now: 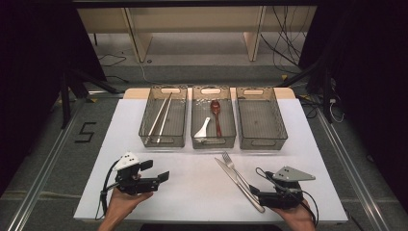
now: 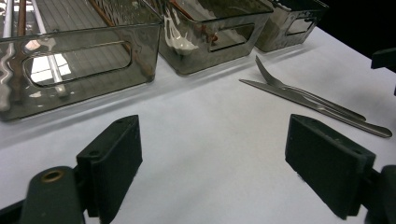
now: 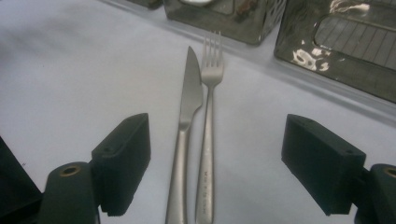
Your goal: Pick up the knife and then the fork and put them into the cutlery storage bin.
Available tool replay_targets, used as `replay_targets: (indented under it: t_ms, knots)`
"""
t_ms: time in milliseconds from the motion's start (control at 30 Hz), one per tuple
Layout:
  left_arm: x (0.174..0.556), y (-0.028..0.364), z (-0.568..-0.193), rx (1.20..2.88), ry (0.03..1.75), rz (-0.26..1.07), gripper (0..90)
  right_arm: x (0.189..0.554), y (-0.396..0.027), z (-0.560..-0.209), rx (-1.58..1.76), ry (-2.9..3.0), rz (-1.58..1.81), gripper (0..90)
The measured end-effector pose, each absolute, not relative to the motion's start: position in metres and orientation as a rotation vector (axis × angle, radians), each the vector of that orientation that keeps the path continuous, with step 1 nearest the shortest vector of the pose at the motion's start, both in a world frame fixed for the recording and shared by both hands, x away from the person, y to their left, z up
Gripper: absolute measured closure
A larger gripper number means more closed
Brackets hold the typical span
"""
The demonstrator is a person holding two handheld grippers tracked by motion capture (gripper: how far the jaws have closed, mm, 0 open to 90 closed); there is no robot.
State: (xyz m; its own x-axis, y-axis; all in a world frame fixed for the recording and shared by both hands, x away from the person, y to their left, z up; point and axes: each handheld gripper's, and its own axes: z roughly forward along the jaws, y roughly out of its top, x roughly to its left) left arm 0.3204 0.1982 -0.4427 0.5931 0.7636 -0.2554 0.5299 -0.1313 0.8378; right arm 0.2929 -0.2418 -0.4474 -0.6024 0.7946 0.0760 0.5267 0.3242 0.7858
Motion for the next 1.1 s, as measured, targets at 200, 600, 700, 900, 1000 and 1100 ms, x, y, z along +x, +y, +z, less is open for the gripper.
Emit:
replay_targets:
  t_ms: [200,600,700,900,1000,1100]
  knots:
    - [0.317,0.199,-0.445,1.794,1.057,0.298,18.1,0.306,-0.235,-0.441,1.188,2.364,0.98,28.2]
    - [0.312,0.198,-0.446,1.794,1.046,0.321,18.1,0.344,-0.209,-0.446,1.205,2.598,0.726,44.6]
    - [0.312,0.197,-0.447,1.789,1.043,0.318,18.1,0.351,-0.202,-0.447,1.184,2.633,0.655,47.7]
    - [0.311,0.196,-0.447,1.801,1.034,0.32,18.1,0.36,-0.192,-0.452,1.177,2.68,0.556,54.0]
    - [0.312,0.197,-0.448,1.805,1.039,0.323,18.1,0.364,-0.188,-0.455,1.175,2.7,0.536,56.3]
    - [0.312,0.197,-0.447,1.803,1.037,0.324,18.1,0.366,-0.184,-0.457,1.172,2.712,0.513,58.8]
